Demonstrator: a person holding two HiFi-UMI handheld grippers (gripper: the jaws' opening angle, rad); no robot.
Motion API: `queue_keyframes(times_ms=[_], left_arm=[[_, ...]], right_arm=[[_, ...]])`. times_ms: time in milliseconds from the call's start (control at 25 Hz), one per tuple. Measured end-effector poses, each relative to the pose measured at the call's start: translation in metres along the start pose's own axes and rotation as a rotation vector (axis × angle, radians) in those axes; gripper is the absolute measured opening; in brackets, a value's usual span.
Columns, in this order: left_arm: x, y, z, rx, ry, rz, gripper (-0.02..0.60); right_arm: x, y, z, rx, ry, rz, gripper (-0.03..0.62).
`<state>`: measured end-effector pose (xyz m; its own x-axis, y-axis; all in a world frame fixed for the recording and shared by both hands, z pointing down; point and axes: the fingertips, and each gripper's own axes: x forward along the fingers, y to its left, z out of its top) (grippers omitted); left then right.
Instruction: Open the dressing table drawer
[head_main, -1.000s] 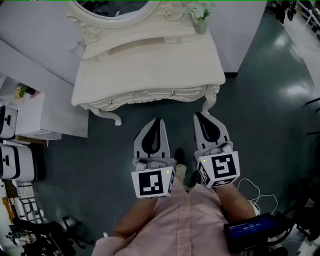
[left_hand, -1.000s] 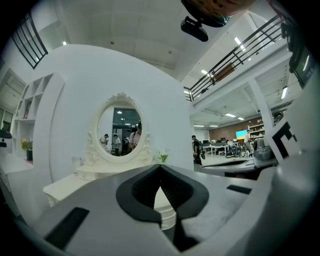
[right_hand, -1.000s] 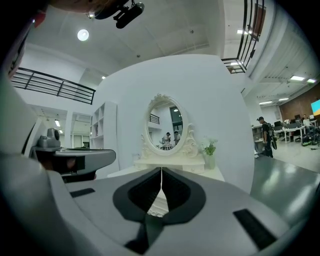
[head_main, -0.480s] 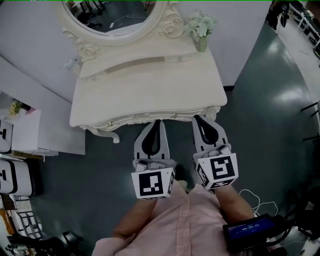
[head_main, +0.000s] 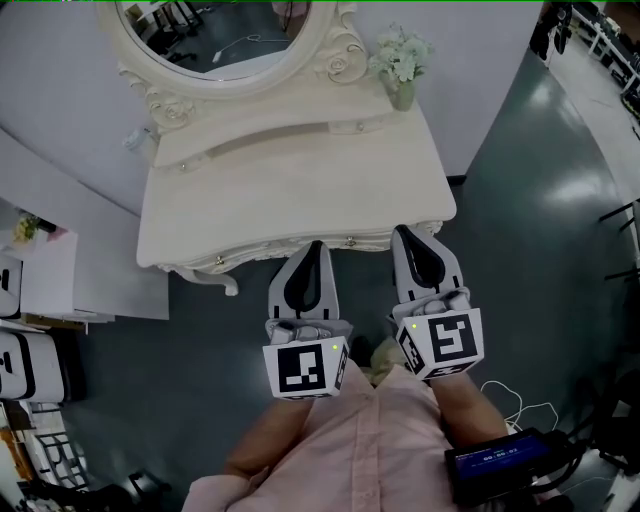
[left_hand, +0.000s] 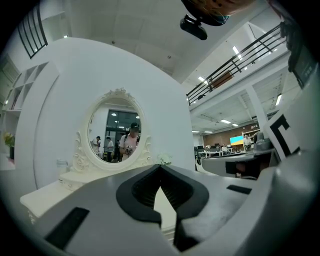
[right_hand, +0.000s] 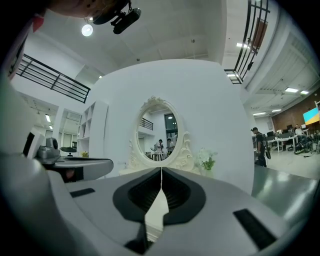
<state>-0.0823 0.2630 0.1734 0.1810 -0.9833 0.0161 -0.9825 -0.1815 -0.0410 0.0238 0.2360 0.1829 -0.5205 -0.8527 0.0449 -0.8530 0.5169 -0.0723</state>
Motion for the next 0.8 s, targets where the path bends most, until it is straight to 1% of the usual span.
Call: queue_keyframes(times_ms=[200, 480, 600, 800], left_arm=[[0.015, -0.007, -0.003, 0.01, 0.027, -0.01, 0.021], [0.072, -0.016, -0.022, 0.023, 0.085, -0.016, 0.021], [0.097, -0.021, -0.03, 0.027, 0.111, -0.016, 0.021], [0.137, -0.024, -0.039, 0.036, 0.145, -0.001, 0.021]], right_arm=[[0.004, -0.012, -0.003, 0.011, 0.011, -0.011, 0.02], [0.043, -0.055, -0.018, 0.015, 0.049, -0.001, 0.02], [0.061, -0.074, -0.027, 0.032, 0.067, 0.007, 0.02], [0.093, -0.104, -0.036, 0.056, 0.091, 0.025, 0.02]])
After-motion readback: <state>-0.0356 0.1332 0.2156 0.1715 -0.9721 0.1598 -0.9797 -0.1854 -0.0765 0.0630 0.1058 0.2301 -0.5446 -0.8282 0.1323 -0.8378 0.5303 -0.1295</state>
